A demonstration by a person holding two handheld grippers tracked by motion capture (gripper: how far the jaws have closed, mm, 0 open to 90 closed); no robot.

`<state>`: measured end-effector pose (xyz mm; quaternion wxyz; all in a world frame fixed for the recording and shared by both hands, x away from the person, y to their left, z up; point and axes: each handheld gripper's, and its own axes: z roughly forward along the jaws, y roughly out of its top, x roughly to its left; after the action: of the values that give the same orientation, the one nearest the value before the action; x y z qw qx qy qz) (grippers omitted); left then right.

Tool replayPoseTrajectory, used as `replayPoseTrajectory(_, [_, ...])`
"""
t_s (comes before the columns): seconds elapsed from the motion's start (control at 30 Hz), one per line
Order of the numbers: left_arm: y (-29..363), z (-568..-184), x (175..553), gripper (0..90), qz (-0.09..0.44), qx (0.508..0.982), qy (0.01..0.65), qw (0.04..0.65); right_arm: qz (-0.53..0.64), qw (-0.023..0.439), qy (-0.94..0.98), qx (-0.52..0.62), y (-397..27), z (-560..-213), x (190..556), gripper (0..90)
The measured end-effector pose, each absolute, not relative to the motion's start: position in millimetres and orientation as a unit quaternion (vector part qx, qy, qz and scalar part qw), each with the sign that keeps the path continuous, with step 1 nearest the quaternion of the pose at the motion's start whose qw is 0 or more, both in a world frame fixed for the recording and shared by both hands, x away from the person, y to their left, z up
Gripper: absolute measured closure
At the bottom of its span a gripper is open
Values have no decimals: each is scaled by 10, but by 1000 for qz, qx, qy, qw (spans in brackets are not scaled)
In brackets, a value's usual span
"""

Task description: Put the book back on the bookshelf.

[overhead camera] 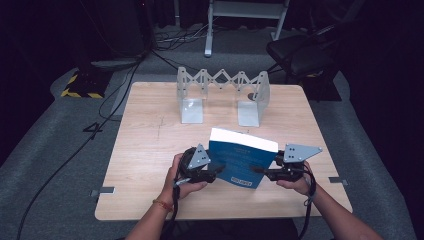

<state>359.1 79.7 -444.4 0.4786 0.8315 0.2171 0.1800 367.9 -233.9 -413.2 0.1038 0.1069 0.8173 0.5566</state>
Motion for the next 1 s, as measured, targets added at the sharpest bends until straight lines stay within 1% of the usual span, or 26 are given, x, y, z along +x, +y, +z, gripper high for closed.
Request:
replayPoseTrajectory(0.17, [742,-4439,3670,356,182,833,212,478,558,109,815,114,-2359,-4139,3684,589])
replayPoseTrajectory(0.27, [692,-4439,3713,350,187,833,206,478,556,132,811,124,-2373,-4140,3666,581])
replayPoseTrajectory(0.5, [635,-4418,3842,331,178,838,195,477,552,147,810,131,-2372,-4110,3679,590])
replayPoseTrajectory(0.63, [583,-4424,3952,328,175,839,184,482,558,147,804,141,-2433,-4120,3737,597])
replayPoseTrajectory(0.77, [546,-4426,4007,306,163,834,192,491,560,147,801,152,-2458,-4118,3773,597])
replayPoseTrajectory(0.8, [541,-4426,4014,292,160,834,193,491,559,149,801,153,-2458,-4116,3774,595])
replayPoseTrajectory(0.9, [558,-4428,3984,288,154,834,197,492,556,158,801,154,-2428,-4113,3755,589])
replayPoseTrajectory(1.0, [594,-4430,3943,281,148,834,200,493,557,148,804,147,-2403,-4112,3747,599])
